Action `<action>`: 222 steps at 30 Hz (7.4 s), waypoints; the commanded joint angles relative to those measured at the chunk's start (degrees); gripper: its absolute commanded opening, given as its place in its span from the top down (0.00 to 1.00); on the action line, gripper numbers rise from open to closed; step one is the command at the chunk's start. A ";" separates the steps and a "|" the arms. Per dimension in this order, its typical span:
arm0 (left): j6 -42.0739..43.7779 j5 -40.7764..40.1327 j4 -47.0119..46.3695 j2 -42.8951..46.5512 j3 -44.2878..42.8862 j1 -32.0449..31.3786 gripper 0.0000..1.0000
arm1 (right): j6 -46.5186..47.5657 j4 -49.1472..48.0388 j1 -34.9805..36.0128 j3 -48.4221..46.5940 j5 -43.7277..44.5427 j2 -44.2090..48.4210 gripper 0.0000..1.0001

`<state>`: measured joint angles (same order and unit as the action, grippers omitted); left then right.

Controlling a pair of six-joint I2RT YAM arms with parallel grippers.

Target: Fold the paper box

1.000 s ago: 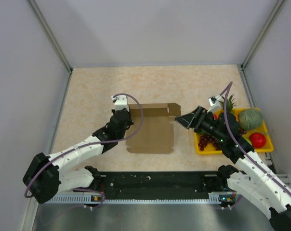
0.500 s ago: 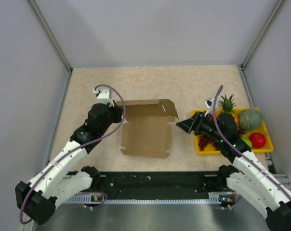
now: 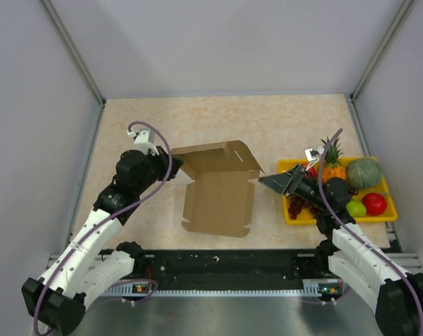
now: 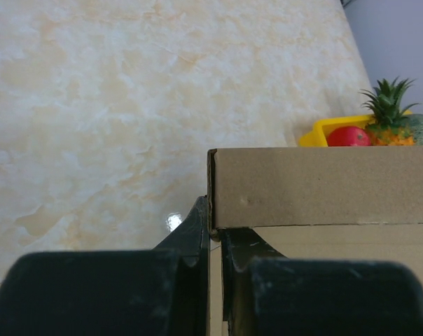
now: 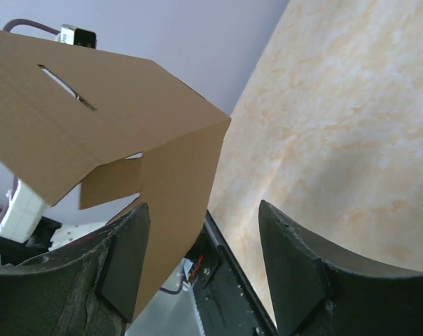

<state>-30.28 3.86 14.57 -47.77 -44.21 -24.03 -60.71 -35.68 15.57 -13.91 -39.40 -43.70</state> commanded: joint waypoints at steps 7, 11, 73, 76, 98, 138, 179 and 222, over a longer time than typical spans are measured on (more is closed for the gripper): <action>-4.61 5.98 -7.36 0.57 -0.27 0.39 1.00 | -8.98 -14.76 -0.28 -3.58 -4.72 -2.53 0.37; -4.96 6.42 -8.41 0.22 0.35 0.39 1.00 | -10.48 -16.70 0.24 -3.49 -5.25 -2.53 0.37; 2.86 10.72 -10.26 -2.24 2.99 1.09 1.00 | 33.89 39.90 8.51 -19.47 1.53 16.38 0.20; 3.91 15.82 -9.82 -3.03 2.20 1.88 1.00 | 37.40 45.91 8.51 -24.57 -1.04 14.35 0.19; 5.15 39.12 -14.13 -11.82 1.14 5.05 1.00 | 31.88 29.44 10.26 -33.20 -24.24 -5.59 0.44; 5.06 9.07 -17.46 -0.14 9.39 1.01 1.00 | 52.61 17.62 32.15 -21.00 26.73 -12.19 0.42; 14.28 -23.36 -30.65 -13.57 17.57 -4.53 1.00 | 32.70 32.40 22.04 -25.89 37.10 -14.30 0.14; 7.78 -37.17 -39.53 -20.35 22.94 -12.71 1.00 | 23.62 33.22 19.50 -38.21 32.02 -36.89 0.25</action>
<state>-22.00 -32.69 -22.65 -67.68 -21.63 -36.34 -36.67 1.13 35.44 -50.98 -7.62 -80.36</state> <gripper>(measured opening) 0.046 0.746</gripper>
